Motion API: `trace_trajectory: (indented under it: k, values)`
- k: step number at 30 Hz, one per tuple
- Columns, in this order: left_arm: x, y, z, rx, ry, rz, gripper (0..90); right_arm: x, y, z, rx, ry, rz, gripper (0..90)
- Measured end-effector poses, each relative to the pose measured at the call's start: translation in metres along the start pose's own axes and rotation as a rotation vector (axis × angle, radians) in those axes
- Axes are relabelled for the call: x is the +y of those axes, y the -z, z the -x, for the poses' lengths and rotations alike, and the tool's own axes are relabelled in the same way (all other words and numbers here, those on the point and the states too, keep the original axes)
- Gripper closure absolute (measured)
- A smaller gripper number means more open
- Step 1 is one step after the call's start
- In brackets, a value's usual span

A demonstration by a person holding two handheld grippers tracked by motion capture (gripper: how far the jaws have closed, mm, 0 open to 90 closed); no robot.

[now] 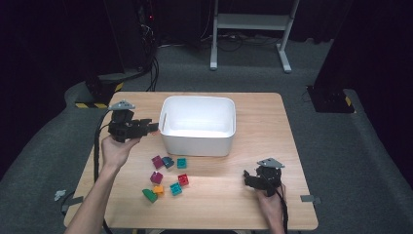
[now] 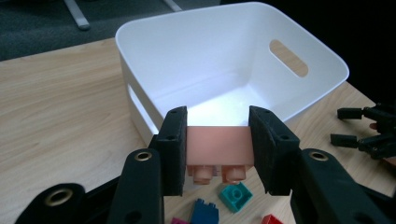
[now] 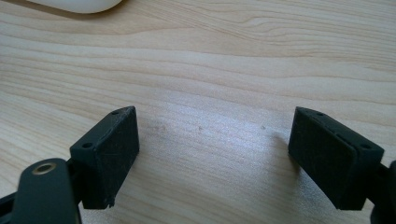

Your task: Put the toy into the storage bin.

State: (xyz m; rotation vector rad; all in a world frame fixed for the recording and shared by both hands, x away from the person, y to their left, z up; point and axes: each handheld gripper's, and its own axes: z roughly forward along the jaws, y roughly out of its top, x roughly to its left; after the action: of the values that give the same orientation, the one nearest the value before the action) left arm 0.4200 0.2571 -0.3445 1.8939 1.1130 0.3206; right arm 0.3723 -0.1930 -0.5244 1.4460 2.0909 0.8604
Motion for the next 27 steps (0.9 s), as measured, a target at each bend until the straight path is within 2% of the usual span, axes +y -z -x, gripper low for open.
trace_trajectory:
  k: [3, 8, 12, 17, 27]
  values:
    - [0.011, -0.004, 0.001, -0.008, 0.001, 0.003, 58.6, 0.0, 0.0, 0.0, 0.0, -0.001, 0.0, 16.2]
    - [0.02, -0.013, 0.003, -0.012, -0.002, 0.0, 58.6, 0.0, 0.0, 0.0, 0.0, 0.0, 0.0, 16.2]
    - [0.024, -0.019, 0.003, -0.016, 0.006, 0.004, 58.6, 0.0, 0.0, 0.0, 0.0, 0.0, 0.0, 16.1]
    - [0.028, -0.028, 0.006, -0.006, -0.01, -0.004, 58.6, 0.0, 0.0, 0.0, 0.0, 0.0, 0.0, 16.1]
    - [0.039, -0.042, 0.012, -0.014, -0.017, -0.008, 58.6, 0.0, 0.0, 0.0, 0.0, -0.001, 0.0, 16.1]
